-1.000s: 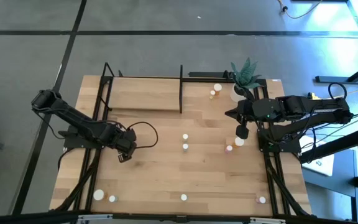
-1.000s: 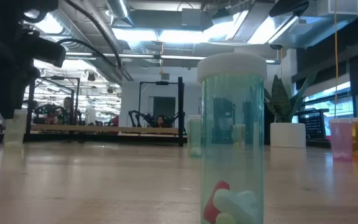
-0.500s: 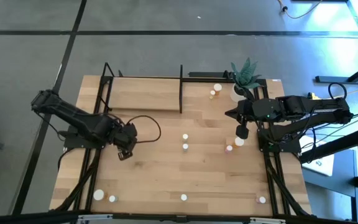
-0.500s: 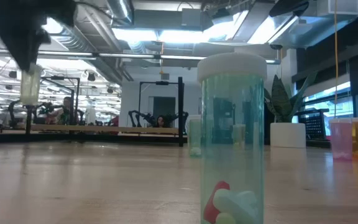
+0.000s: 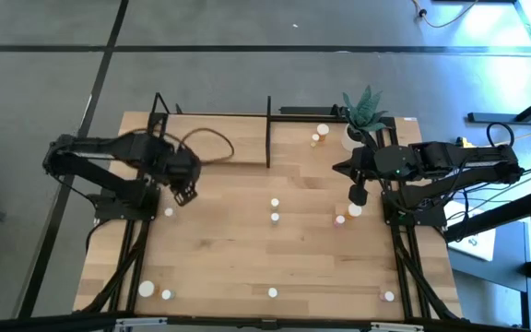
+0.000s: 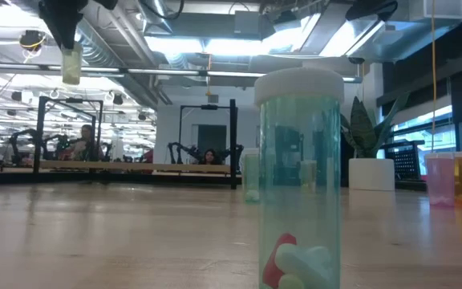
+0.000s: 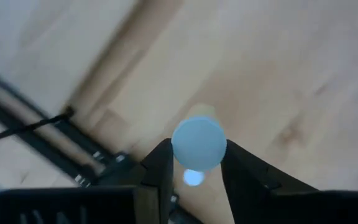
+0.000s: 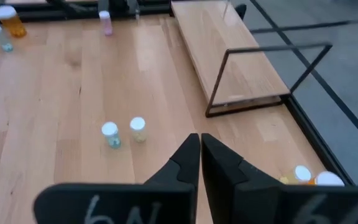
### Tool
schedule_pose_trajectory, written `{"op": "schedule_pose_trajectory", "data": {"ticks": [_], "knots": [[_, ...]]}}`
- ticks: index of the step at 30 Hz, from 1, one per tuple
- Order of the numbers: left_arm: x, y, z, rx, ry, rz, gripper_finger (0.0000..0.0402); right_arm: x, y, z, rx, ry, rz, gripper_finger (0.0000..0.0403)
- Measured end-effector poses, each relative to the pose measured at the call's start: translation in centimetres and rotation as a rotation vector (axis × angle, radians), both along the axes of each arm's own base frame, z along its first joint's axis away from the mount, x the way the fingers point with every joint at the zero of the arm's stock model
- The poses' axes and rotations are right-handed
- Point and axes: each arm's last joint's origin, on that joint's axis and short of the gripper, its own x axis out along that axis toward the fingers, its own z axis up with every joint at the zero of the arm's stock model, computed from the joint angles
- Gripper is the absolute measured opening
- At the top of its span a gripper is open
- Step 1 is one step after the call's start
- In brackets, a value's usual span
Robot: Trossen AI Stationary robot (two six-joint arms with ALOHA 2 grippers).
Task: Pick and place medicine bottles onto shelf by color
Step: Put the bottom left yellow pill bottle on the shelf
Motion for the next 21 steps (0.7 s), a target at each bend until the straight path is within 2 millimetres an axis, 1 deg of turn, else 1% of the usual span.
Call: {"op": "schedule_pose_trajectory", "data": {"ticks": [2,5,10,15,21], "knots": [[0.0,1.0,0.4,0.011,-0.010,0.015,0.0105,0.2,0.0,0.2,-0.008,-0.021,0.017,0.0019],[-0.1,2.5,1.0,0.035,-0.019,0.034,0.0105,0.4,0.3,0.5,-0.006,-0.051,0.105,0.0019],[-0.1,5.2,1.0,0.079,0.016,0.101,0.0105,0.8,0.6,1.1,0.004,-0.107,0.205,0.0019],[-0.5,7.9,0.6,0.093,0.067,0.172,0.0105,1.0,0.2,1.3,0.013,-0.139,0.196,0.0019],[-0.9,10.9,0.2,0.105,0.085,0.212,0.0105,1.3,-1.3,1.9,0.071,-0.180,0.136,0.0019]]}}
